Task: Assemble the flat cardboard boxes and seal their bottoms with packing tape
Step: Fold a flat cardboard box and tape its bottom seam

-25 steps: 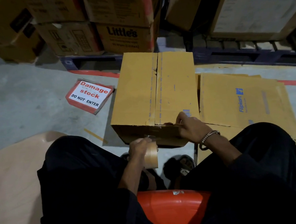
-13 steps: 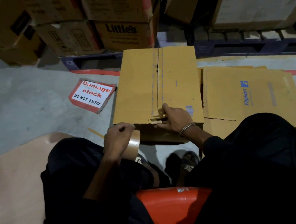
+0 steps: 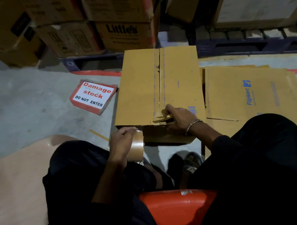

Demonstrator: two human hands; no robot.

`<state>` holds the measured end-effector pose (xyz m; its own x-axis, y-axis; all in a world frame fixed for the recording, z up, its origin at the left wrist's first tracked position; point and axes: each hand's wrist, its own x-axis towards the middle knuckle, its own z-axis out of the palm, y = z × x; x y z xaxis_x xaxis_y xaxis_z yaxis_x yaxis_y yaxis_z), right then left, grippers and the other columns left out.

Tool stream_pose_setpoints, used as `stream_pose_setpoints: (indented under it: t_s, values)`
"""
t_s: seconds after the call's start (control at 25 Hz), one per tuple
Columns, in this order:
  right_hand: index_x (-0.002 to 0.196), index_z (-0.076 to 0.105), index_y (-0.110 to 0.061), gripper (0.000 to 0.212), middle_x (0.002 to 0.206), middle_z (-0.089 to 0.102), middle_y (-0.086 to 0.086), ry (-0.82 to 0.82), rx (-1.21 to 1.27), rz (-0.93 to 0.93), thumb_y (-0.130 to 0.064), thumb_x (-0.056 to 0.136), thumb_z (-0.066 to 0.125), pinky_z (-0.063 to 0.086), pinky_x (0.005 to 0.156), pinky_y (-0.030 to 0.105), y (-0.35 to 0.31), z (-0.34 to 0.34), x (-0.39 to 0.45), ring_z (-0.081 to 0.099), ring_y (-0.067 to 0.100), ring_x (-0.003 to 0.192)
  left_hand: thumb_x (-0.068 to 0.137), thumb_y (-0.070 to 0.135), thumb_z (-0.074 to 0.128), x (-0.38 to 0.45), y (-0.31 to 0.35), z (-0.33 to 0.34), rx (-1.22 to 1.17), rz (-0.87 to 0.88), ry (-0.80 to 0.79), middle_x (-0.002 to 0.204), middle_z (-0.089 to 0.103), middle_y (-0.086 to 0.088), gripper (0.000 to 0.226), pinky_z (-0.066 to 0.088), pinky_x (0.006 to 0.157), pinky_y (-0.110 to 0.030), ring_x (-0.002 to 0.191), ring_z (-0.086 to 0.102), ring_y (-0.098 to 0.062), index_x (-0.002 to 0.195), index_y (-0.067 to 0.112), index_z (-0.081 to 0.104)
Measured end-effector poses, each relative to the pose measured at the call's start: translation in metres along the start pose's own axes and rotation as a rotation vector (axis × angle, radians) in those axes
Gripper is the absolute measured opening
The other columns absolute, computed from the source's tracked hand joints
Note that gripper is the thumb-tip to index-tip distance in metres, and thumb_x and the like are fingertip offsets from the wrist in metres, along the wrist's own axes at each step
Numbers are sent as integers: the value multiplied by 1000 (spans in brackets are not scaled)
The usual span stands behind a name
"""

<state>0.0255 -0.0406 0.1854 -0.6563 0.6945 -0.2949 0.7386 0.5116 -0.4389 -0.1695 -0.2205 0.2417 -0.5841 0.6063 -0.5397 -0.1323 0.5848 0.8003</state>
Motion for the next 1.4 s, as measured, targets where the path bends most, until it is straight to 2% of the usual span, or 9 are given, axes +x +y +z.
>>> stream_pose_setpoints:
  t_s: [0.16,0.24,0.48,0.68,0.84,0.96,1.04,1.2,1.4]
  values:
    - [112,44,-24,88,85,57,-4,97,-72,110,-91,60,70,53,68,36,-22,2,-6,55,23,74,95,26,68,-4,7,6,6,-1,42,103,75,-4,12,52,70,-30,96,69,-28,98,22,79]
    - [115,45,-22,94,82,57,-1,122,-154,159,-96,61,62,49,65,35,-33,2,-6,55,25,71,94,27,69,-4,8,9,4,-5,38,100,76,-5,12,51,75,-35,101,69,-33,96,21,79]
    - [127,39,-13,71,108,62,9,-148,192,169,-47,82,83,53,78,42,-18,-20,0,62,30,94,91,32,70,-4,31,-9,179,68,-112,104,77,1,10,50,79,-37,103,69,-29,90,31,81]
    - [128,49,-1,29,120,56,18,230,232,296,-18,106,47,41,70,34,-2,-42,25,53,25,87,95,22,73,6,83,-33,183,139,-150,80,79,-2,6,52,49,-20,60,73,-11,97,18,78]
    - [150,36,-5,52,127,48,12,483,50,251,-7,101,52,53,82,35,2,-32,39,56,26,104,98,15,68,17,87,-18,105,141,-174,62,73,11,11,46,42,-14,49,66,0,105,7,73]
    - [160,18,-2,67,146,43,17,441,14,209,-5,102,51,55,99,40,5,-17,52,54,29,124,97,20,71,33,85,-15,106,140,-137,69,77,3,10,60,60,-29,58,72,-13,102,13,75]
    - [160,17,1,67,162,27,22,367,49,195,-24,108,50,39,119,49,7,-13,52,29,37,151,93,28,73,46,84,-17,158,168,-62,75,78,2,7,63,75,-44,72,76,-20,95,24,78]
    - [163,-7,-12,122,171,-11,8,173,-35,296,-89,82,41,6,125,59,2,-10,22,-11,30,158,94,26,71,56,85,-22,85,172,11,75,77,8,6,57,66,-35,65,74,-8,96,23,76]
    - [162,-13,-26,133,168,-17,11,-66,-269,440,-38,77,87,24,117,70,40,-9,-29,-7,38,158,98,24,69,51,87,-11,94,188,-106,81,80,-7,9,59,64,-34,65,75,-19,101,18,74]
